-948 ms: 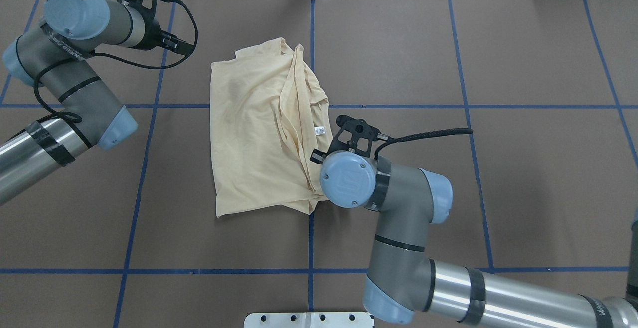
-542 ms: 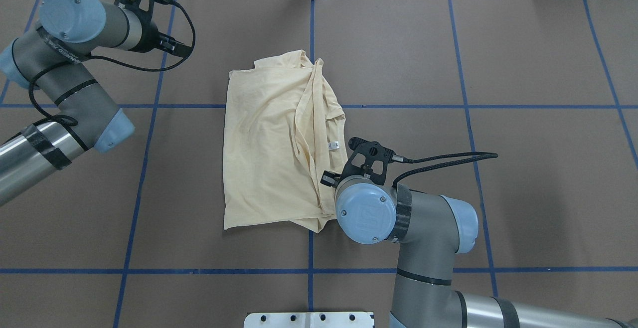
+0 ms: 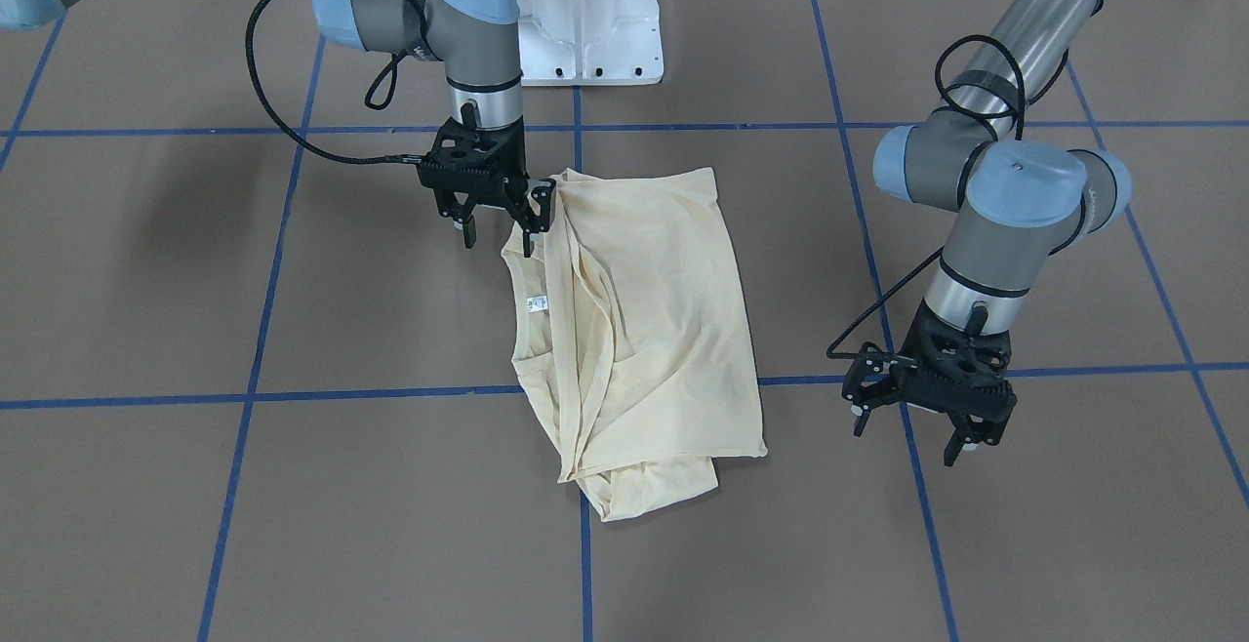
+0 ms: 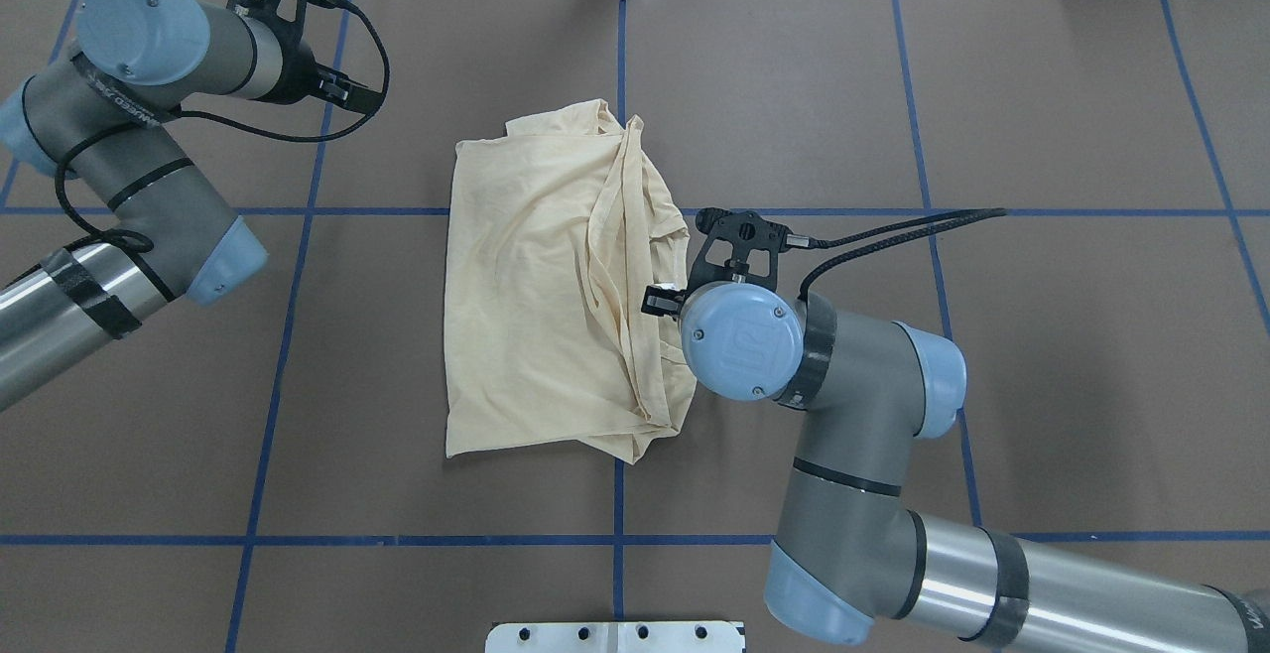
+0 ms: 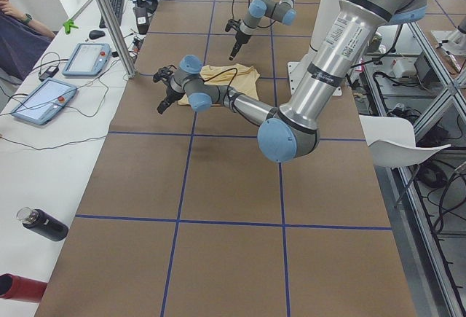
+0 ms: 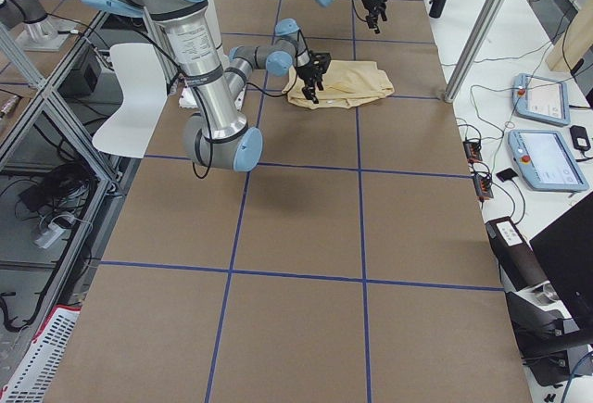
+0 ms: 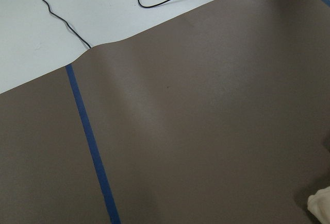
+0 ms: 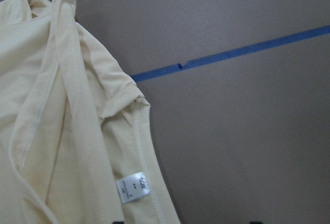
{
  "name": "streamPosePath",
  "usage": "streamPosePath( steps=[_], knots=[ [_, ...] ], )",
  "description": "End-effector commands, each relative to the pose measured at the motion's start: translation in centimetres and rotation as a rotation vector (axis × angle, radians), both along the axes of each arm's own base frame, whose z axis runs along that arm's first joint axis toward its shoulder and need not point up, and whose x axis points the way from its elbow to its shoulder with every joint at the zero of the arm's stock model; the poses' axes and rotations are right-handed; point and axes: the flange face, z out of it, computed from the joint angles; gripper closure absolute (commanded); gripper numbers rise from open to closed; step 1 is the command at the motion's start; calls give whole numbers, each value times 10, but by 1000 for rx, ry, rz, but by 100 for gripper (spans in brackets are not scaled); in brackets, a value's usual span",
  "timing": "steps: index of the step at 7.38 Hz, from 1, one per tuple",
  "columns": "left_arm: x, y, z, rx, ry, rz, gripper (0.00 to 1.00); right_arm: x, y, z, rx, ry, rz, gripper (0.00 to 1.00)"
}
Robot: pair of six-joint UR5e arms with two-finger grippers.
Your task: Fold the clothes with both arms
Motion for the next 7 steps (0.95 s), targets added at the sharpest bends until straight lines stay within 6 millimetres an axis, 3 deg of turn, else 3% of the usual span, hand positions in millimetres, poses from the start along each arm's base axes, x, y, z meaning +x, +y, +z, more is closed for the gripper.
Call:
streamPosePath(
  steps=[1, 2, 3, 4, 5, 7],
  knots=[
    [-2, 4, 3, 0, -1, 2, 0, -44, -34, -48, 1, -3, 3, 0],
    [-2, 4, 3, 0, -1, 2, 0, -62, -42, -58, -1, 9, 0, 1],
    [-2, 4, 2, 0, 1, 3, 0, -63, -42, -57, 13, 22, -19, 30],
    [-2, 4, 3, 0, -1, 2, 0, -68, -42, -53, 6, 31, -37, 49],
    [-3, 3, 3, 0, -1, 0, 0, -77, -46, -48, 32, 12, -54, 56],
    [-1, 4, 4, -1, -2, 2, 0, -85, -50, -44, 76, -11, -78, 56]
  ],
)
